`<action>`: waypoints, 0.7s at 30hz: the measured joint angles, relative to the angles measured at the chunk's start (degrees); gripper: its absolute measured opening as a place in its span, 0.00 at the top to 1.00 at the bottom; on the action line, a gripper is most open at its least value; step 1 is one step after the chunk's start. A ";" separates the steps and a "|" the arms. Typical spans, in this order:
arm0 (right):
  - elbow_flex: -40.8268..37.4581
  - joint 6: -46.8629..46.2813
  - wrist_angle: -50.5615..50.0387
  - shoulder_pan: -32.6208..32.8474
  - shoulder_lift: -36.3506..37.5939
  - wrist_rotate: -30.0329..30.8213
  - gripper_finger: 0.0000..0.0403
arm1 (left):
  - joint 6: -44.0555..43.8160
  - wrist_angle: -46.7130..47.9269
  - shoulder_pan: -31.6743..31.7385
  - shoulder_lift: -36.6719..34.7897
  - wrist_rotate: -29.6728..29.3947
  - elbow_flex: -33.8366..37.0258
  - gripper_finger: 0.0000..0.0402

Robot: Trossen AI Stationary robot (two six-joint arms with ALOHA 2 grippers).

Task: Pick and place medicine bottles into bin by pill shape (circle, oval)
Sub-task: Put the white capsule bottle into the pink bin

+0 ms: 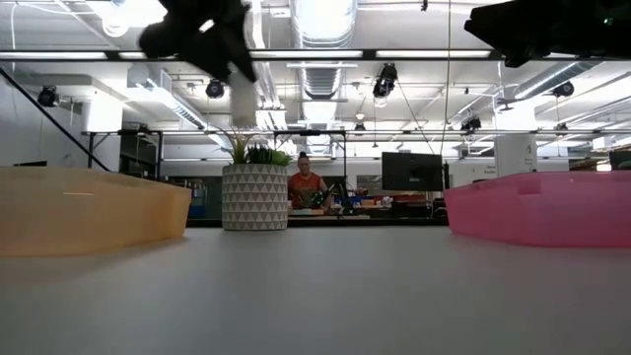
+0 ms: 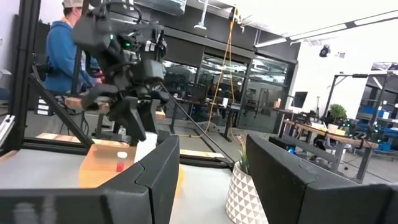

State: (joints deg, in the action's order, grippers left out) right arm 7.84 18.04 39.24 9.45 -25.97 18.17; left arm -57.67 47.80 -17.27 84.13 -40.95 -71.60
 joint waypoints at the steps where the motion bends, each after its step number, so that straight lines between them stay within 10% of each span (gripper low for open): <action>1: 0.00 0.00 0.00 0.00 -0.01 0.00 0.56 | -1.78 1.93 -0.43 -0.67 0.02 0.90 0.69; 21: 0.00 0.01 -0.04 0.00 -0.01 0.04 0.56 | -22.36 23.60 -8.62 -5.43 8.03 12.88 0.69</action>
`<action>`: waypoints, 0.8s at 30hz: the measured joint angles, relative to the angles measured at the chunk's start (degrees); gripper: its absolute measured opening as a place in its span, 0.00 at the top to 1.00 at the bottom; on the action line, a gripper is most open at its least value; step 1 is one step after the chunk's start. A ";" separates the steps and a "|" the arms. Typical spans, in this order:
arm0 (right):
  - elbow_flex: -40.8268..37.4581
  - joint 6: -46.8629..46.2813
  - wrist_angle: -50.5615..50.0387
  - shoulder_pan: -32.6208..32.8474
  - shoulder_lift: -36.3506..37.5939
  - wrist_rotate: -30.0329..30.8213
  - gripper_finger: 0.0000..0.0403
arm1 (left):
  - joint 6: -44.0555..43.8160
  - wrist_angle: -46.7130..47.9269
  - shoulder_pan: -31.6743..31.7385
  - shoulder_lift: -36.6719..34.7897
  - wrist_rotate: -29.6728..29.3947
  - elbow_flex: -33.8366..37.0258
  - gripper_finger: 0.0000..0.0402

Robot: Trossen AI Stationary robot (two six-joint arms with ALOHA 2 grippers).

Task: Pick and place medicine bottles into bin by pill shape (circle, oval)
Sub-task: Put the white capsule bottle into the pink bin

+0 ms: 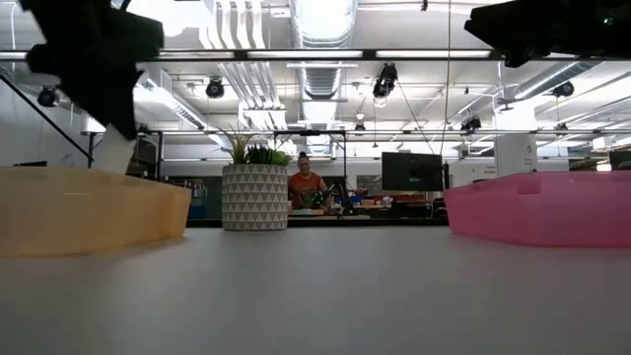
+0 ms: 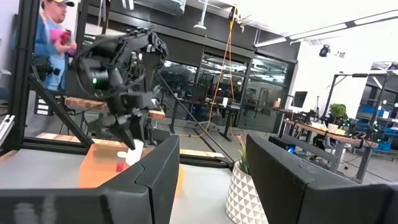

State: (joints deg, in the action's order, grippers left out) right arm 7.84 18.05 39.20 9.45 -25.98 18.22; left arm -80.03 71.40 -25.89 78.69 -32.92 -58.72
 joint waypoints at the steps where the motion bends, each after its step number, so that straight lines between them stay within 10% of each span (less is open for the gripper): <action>1: 0.00 0.00 0.02 0.00 0.00 -0.01 0.56 | -1.19 -0.11 -0.10 -0.11 0.33 1.19 0.69; 24: 0.00 0.21 0.01 0.00 0.00 0.00 0.56 | -3.59 -13.52 -0.11 -1.07 -2.82 14.23 0.69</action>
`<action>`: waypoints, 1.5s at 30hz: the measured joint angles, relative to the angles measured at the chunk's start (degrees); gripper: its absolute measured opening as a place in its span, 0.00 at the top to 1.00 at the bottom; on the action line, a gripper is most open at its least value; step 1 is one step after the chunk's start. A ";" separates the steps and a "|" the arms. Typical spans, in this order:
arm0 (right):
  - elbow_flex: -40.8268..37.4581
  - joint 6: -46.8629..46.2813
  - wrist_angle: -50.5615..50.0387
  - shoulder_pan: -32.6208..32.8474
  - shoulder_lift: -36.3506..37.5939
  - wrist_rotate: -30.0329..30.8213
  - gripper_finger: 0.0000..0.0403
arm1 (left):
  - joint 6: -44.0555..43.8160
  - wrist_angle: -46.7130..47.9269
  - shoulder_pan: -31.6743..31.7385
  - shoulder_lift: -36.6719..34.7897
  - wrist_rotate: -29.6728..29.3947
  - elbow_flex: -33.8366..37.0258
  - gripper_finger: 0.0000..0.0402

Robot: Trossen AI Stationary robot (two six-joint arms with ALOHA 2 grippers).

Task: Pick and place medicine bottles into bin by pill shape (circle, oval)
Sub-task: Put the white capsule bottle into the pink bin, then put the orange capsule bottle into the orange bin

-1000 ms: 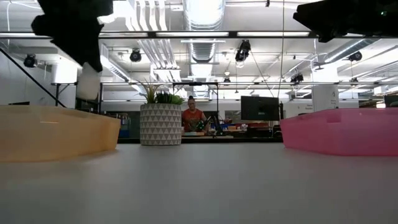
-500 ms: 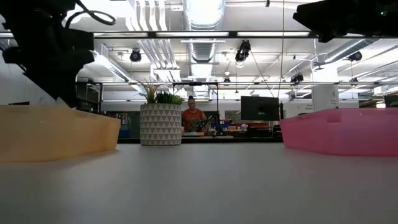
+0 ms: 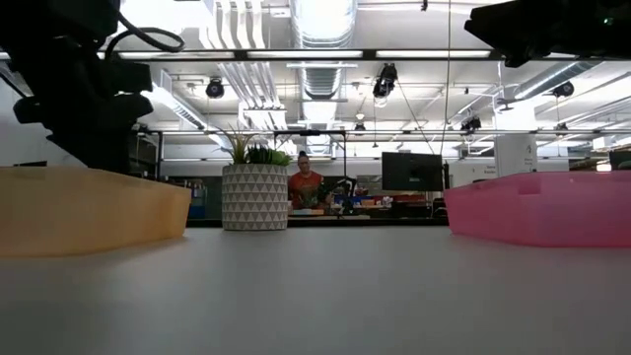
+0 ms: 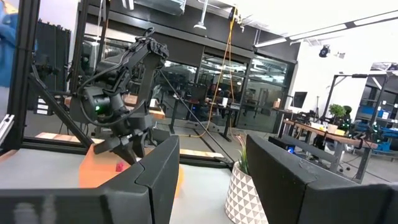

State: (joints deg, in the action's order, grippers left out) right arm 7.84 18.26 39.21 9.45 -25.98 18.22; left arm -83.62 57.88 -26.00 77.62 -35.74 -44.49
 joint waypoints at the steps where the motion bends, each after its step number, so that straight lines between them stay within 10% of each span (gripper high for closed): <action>1: 0.00 0.01 -0.01 0.00 0.00 0.00 0.56 | 0.00 -0.03 0.00 0.00 -1.27 0.02 0.69; 45: 0.00 0.20 -0.46 0.00 0.00 0.02 0.56 | 3.44 2.73 -0.04 -4.75 5.86 -1.27 0.50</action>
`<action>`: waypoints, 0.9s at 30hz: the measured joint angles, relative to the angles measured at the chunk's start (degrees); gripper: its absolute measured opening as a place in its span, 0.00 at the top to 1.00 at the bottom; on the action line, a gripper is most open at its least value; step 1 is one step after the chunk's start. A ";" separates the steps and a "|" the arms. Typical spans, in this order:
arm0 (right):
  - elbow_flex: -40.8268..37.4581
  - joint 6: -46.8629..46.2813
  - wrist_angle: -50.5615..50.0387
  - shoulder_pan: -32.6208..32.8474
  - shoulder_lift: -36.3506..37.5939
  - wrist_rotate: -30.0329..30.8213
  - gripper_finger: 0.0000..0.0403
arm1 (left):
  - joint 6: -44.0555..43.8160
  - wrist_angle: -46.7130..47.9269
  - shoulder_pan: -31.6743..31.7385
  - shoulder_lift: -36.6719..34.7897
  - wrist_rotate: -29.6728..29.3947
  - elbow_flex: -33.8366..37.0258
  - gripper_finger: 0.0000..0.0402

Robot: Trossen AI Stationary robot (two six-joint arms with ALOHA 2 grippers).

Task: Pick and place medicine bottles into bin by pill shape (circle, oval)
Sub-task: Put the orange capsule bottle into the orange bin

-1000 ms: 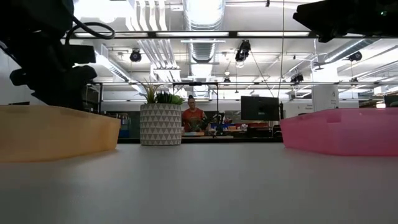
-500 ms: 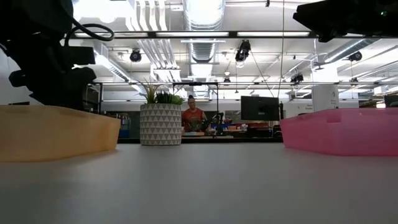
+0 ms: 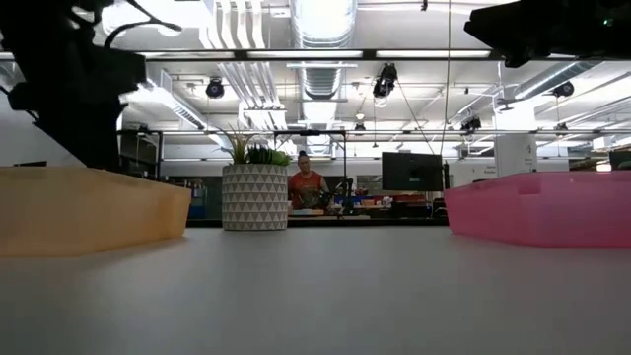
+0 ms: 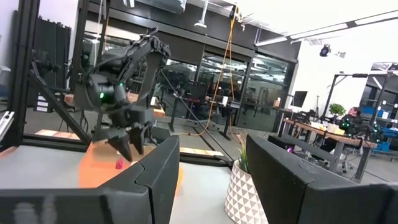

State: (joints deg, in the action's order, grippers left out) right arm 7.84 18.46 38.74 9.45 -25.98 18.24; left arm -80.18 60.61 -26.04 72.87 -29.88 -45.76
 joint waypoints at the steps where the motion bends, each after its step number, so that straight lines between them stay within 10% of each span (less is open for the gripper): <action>1: 0.00 0.00 0.00 0.00 0.00 0.00 0.56 | 0.02 0.83 0.02 -0.70 0.31 -0.61 0.50; 9: 0.00 -0.48 -0.06 0.00 0.02 1.58 0.56 | 11.76 -2.82 0.04 -5.63 -3.66 -5.04 0.50; 27: 0.00 -13.13 -0.81 0.02 0.00 2.74 0.56 | 84.37 -53.01 0.12 -6.22 -4.52 -4.60 0.50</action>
State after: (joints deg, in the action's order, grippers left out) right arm 7.84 5.33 37.93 9.47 -25.98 20.98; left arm 4.19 7.60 -25.92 66.65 -34.40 -50.36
